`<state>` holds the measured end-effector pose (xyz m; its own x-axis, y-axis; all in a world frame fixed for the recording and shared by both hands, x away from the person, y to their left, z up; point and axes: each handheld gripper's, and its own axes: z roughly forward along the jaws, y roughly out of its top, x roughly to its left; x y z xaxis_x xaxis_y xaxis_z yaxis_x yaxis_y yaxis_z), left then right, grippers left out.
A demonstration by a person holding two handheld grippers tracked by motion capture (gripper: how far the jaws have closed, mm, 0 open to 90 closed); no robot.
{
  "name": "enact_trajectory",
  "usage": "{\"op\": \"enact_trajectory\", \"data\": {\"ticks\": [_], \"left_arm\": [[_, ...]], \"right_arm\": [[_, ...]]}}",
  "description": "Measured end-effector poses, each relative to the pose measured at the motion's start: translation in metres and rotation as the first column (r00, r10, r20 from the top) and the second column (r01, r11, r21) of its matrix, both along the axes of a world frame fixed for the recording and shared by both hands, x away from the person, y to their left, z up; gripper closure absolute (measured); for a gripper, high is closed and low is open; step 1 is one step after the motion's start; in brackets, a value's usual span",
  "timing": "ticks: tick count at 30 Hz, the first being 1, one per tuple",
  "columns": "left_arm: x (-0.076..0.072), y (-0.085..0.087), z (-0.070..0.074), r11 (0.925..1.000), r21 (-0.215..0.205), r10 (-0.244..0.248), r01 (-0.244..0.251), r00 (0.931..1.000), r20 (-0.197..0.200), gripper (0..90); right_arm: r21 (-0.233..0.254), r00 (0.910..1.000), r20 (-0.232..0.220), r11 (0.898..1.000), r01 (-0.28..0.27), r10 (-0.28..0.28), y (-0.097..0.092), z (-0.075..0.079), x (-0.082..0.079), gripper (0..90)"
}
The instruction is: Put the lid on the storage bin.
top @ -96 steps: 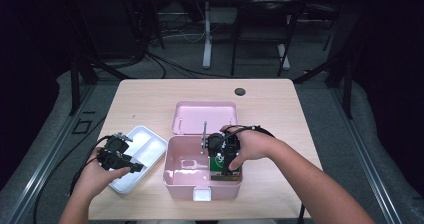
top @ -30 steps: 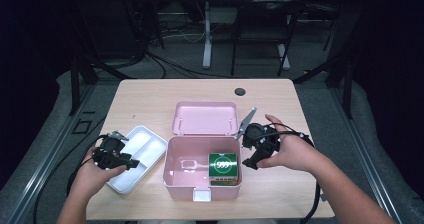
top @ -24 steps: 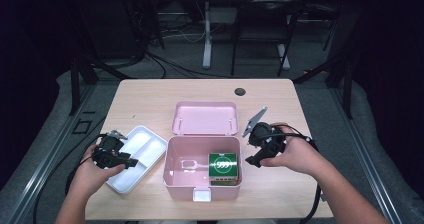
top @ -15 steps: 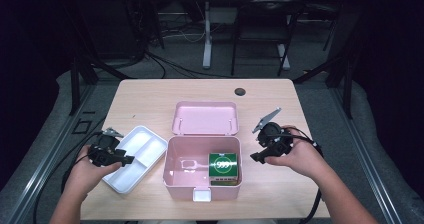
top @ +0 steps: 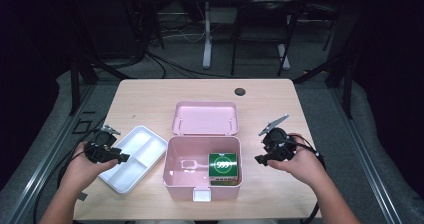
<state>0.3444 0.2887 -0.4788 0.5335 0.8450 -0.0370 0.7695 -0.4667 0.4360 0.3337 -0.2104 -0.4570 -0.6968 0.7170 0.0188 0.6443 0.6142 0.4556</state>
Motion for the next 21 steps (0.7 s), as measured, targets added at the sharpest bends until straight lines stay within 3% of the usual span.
{"op": "enact_trajectory", "data": {"ticks": [7, 12, 16, 19, 21], "left_arm": [[0.005, 0.001, -0.003, 0.9999, 0.003, -0.012, 0.012, 0.9992, -0.038, 64.5], [0.010, 0.001, -0.005, 0.9998, 0.011, -0.014, 0.015, 0.9977, -0.066, 66.8], [0.013, 0.001, -0.003, 0.9999, 0.012, 0.003, -0.002, 0.9968, -0.079, 69.5], [0.015, 0.000, -0.003, 0.9996, 0.029, 0.002, 0.001, 0.9952, -0.098, 71.0], [0.018, -0.001, -0.005, 0.9991, 0.043, -0.002, 0.006, 0.9941, -0.109, 72.1]], "right_arm": [[0.017, 0.9988, 0.025, 0.999, 0.042, -0.042, -0.001, -0.007, -0.002, 46.6], [0.057, 0.9956, 0.029, 0.995, 0.087, -0.089, -0.005, -0.007, 0.000, 45.4], [0.087, 0.9948, 0.033, 0.992, 0.094, -0.097, -0.006, -0.008, -0.003, 44.9], [0.076, 0.9943, 0.039, 0.992, 0.096, -0.099, -0.006, -0.007, -0.005, 44.8], [0.097, 0.9941, 0.043, 0.991, 0.096, -0.100, -0.007, -0.007, -0.007, 44.4]]}}
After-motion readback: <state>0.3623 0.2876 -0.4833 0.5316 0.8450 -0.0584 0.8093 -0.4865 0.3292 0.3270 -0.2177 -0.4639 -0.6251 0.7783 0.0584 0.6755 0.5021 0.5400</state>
